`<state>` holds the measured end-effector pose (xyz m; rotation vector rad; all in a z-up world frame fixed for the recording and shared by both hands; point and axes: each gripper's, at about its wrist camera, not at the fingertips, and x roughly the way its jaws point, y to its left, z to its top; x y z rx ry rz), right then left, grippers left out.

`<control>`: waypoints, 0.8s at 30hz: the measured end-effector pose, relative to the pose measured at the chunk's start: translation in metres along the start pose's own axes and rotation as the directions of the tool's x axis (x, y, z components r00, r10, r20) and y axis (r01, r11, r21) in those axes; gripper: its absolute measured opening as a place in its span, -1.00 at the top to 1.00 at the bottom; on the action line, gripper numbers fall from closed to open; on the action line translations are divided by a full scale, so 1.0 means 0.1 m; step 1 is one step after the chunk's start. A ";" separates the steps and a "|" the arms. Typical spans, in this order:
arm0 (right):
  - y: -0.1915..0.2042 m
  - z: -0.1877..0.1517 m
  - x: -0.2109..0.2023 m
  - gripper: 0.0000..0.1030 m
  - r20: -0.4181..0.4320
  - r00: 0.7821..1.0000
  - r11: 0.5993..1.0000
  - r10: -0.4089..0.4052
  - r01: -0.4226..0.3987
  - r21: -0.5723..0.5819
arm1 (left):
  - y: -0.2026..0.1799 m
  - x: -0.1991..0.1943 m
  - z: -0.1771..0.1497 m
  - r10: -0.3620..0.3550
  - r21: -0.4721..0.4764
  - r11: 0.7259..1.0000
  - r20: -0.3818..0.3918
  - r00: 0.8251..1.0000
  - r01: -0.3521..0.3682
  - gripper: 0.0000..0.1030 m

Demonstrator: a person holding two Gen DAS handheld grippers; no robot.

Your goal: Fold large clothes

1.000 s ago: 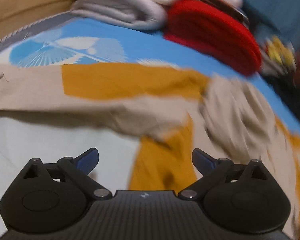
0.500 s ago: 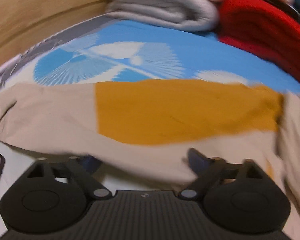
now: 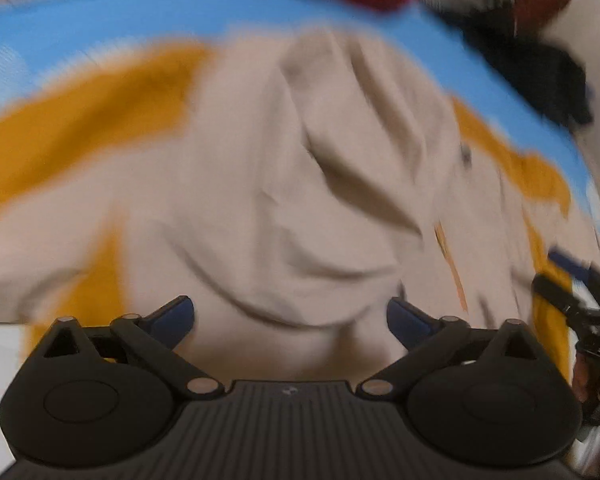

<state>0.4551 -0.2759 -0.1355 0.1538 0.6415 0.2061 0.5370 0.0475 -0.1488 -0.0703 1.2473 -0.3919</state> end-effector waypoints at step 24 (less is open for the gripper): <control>-0.50 -0.47 -0.44 -0.85 -0.055 0.998 0.996 0.004 0.001 0.089 | -0.58 -0.52 1.63 0.247 -0.087 0.963 0.664 0.706 -0.254 -1.00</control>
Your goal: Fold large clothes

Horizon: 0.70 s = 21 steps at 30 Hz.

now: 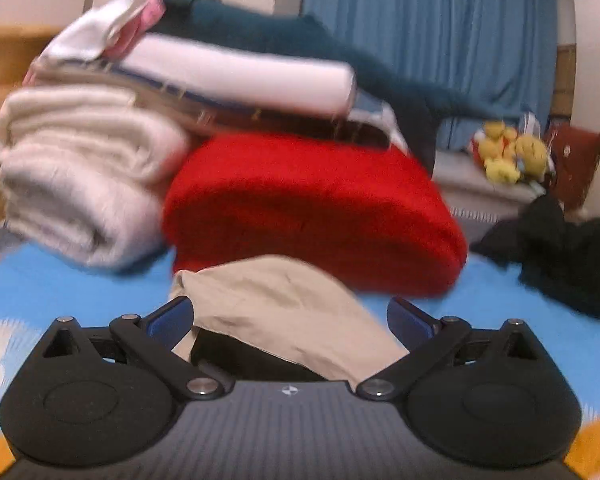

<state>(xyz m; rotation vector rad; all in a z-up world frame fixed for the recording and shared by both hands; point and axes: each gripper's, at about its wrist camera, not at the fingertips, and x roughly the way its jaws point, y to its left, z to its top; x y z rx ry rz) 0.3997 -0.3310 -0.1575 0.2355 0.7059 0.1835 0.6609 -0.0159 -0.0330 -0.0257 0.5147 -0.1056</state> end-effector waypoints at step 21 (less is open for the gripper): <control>1.02 -0.12 -0.52 -0.85 0.058 0.993 0.994 0.103 -0.104 0.019 | 3.40 -2.10 -1.73 0.360 -0.322 0.846 -0.243 0.901 -0.425 -1.00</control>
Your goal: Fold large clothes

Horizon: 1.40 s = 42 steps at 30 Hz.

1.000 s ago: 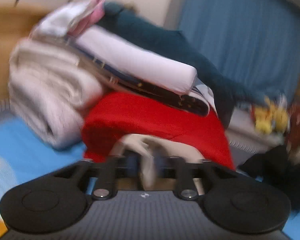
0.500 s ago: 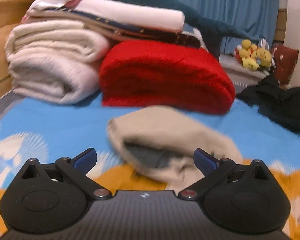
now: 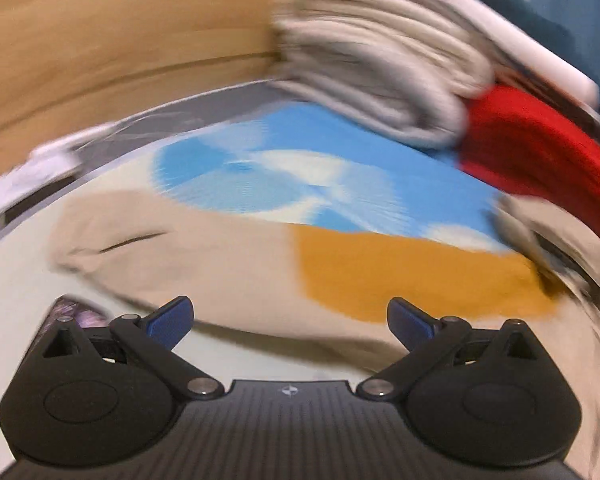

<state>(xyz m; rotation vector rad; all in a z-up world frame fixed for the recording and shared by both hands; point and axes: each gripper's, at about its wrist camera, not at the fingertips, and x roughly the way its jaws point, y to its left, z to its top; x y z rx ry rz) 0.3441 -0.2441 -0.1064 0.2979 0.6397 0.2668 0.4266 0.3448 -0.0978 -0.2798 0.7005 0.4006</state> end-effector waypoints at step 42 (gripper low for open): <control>-0.78 0.28 -0.01 -0.86 0.041 0.994 0.988 -0.103 0.097 0.122 | -2.89 -0.22 -1.15 -0.431 0.618 0.702 -0.029 0.902 0.355 -0.96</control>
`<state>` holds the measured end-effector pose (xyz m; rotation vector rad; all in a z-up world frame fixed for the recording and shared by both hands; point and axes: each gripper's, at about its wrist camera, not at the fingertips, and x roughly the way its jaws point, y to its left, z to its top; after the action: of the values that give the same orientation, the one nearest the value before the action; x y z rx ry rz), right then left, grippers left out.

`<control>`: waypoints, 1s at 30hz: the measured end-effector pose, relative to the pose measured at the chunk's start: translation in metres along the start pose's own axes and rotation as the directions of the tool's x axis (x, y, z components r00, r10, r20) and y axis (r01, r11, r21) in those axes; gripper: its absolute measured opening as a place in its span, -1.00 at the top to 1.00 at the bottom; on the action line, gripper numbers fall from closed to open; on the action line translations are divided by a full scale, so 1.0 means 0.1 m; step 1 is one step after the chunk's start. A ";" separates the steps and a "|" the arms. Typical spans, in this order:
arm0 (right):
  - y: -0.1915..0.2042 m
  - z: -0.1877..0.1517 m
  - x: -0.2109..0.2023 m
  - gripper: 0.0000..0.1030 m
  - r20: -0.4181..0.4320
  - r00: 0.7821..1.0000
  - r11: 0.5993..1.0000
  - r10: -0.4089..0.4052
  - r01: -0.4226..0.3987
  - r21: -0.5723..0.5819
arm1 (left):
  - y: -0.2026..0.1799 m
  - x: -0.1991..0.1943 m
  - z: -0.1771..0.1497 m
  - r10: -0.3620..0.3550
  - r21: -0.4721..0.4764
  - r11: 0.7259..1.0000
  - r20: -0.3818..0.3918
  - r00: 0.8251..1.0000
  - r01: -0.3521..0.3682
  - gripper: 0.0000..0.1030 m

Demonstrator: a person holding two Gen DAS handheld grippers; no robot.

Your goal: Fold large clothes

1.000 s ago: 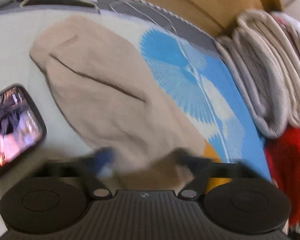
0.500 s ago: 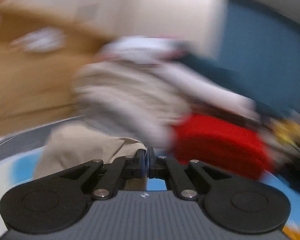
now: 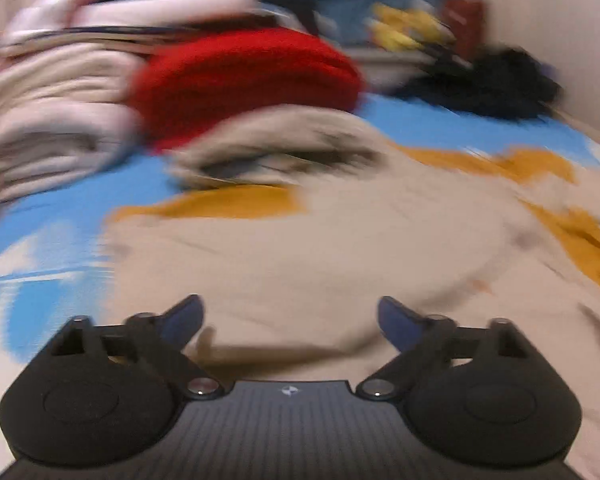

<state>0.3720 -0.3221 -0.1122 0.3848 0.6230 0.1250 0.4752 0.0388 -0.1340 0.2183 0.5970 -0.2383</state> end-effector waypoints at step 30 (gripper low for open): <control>0.50 0.12 0.28 -0.57 0.065 0.991 0.987 -0.118 0.125 -0.101 | 0.56 -0.18 0.16 0.292 -0.070 0.953 -0.044 0.955 -0.295 -1.00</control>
<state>0.4015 -0.2737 -0.0992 0.2473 0.5780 0.0296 0.4853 0.0899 -0.1030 0.2350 0.5971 0.0759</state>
